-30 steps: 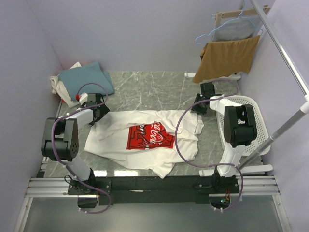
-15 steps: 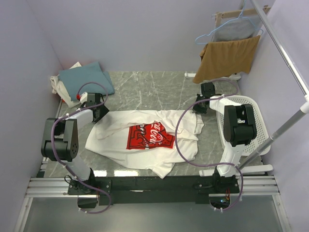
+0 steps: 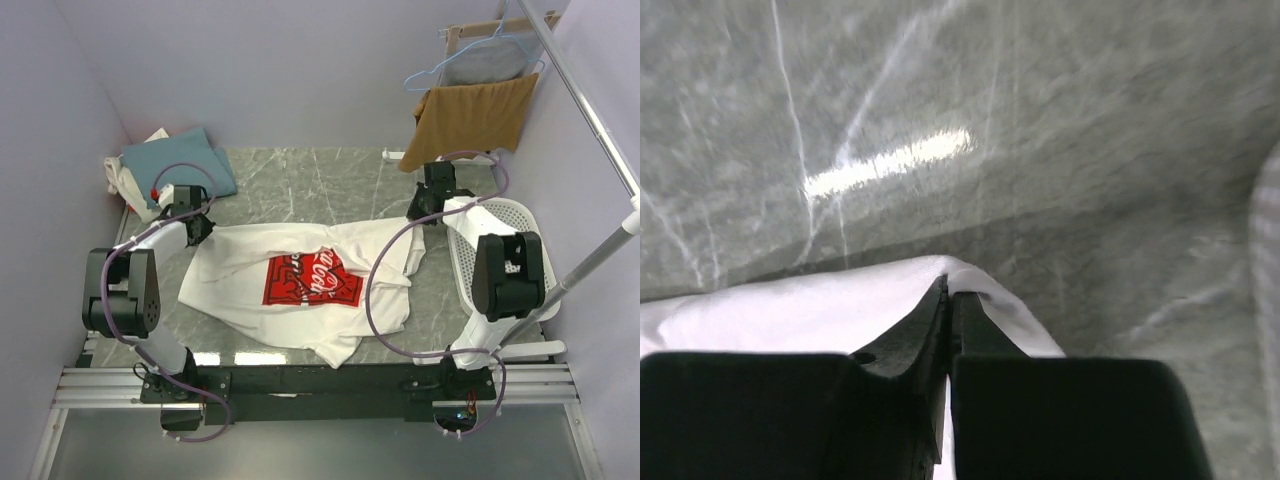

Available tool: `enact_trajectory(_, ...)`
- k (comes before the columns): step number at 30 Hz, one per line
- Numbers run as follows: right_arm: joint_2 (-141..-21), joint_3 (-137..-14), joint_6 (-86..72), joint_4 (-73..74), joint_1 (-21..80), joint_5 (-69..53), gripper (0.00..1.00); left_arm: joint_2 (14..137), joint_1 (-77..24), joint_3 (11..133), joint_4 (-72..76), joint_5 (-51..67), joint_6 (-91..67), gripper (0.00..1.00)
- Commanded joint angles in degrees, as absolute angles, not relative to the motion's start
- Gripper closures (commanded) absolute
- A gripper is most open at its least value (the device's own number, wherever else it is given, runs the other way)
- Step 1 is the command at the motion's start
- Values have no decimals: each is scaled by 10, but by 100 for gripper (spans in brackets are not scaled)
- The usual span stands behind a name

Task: Fold and stack the t-shirts
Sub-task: Fold the flattened tshirt in 1/3 of the way

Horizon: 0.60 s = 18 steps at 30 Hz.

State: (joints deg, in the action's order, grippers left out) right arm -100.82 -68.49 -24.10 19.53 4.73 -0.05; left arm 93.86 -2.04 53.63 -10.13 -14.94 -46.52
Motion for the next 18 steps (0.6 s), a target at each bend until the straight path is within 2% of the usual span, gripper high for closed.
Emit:
enact_trajectory(1, -971, -732, -222, 222, 32, 69, 100, 896, -3, 575, -114, -175, -456, 99)
enact_trajectory(6, -980, -732, -221, 221, 25, 55, 100, 880, -1, 568, -116, -207, -448, 94)
enact_trajectory(14, -1040, -758, -224, 209, 22, 64, 100, 916, 77, 570, -55, -136, -456, 92)
enact_trajectory(18, -1063, -784, -229, 208, 18, 72, 100, 939, 125, 573, -12, -82, -464, 80)
